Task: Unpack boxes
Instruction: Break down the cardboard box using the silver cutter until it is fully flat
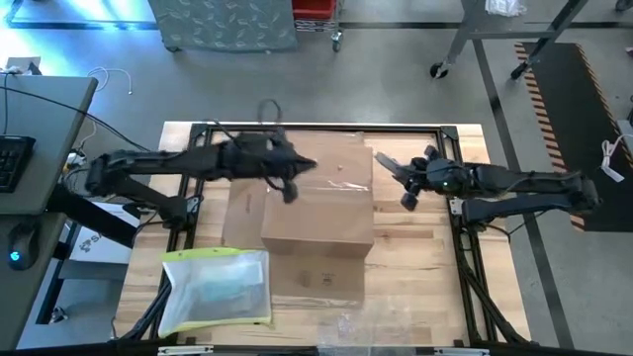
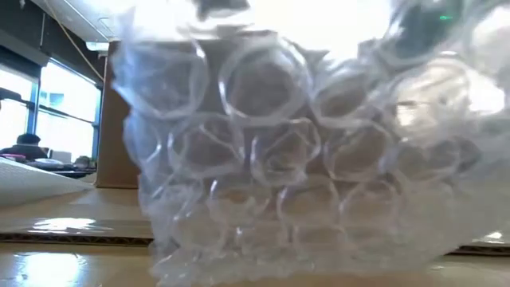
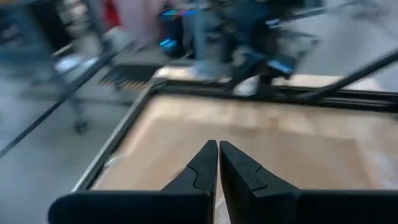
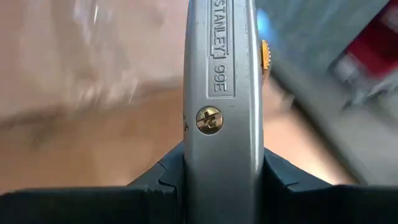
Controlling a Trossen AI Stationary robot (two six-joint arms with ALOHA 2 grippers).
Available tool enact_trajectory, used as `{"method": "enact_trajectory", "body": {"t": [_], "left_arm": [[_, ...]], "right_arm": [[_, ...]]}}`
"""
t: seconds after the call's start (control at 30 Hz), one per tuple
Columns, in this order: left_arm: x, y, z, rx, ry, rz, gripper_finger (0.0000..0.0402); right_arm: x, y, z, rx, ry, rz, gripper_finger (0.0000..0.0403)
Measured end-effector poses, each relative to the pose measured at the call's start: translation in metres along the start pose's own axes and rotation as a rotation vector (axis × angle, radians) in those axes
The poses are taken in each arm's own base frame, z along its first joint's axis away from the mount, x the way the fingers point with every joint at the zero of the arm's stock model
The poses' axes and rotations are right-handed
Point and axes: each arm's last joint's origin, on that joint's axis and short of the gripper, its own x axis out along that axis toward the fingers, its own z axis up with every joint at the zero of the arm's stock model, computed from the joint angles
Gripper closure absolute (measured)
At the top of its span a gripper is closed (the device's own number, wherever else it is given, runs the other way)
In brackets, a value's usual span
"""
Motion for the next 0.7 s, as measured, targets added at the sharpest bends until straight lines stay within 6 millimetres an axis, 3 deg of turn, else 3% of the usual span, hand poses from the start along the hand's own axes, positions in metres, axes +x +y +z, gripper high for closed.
{"method": "enact_trajectory", "body": {"t": [0.17,0.3,0.53,0.7], "left_arm": [[0.052,-0.022,-0.015,0.139,0.030,-0.049,0.0400],[0.091,-0.030,-0.020,0.236,0.086,-0.109,0.0374],[0.139,-0.040,-0.024,0.334,0.143,-0.176,0.0255],[0.153,-0.033,-0.035,0.323,0.227,-0.159,0.0177]], "right_arm": [[-0.028,-0.007,0.002,0.074,0.285,0.116,0.0307],[-0.034,-0.006,0.001,0.050,0.430,0.194,0.0307],[-0.017,0.001,0.005,-0.062,0.452,0.155,0.0307],[0.001,0.009,0.011,-0.152,0.447,0.180,0.0307]]}}
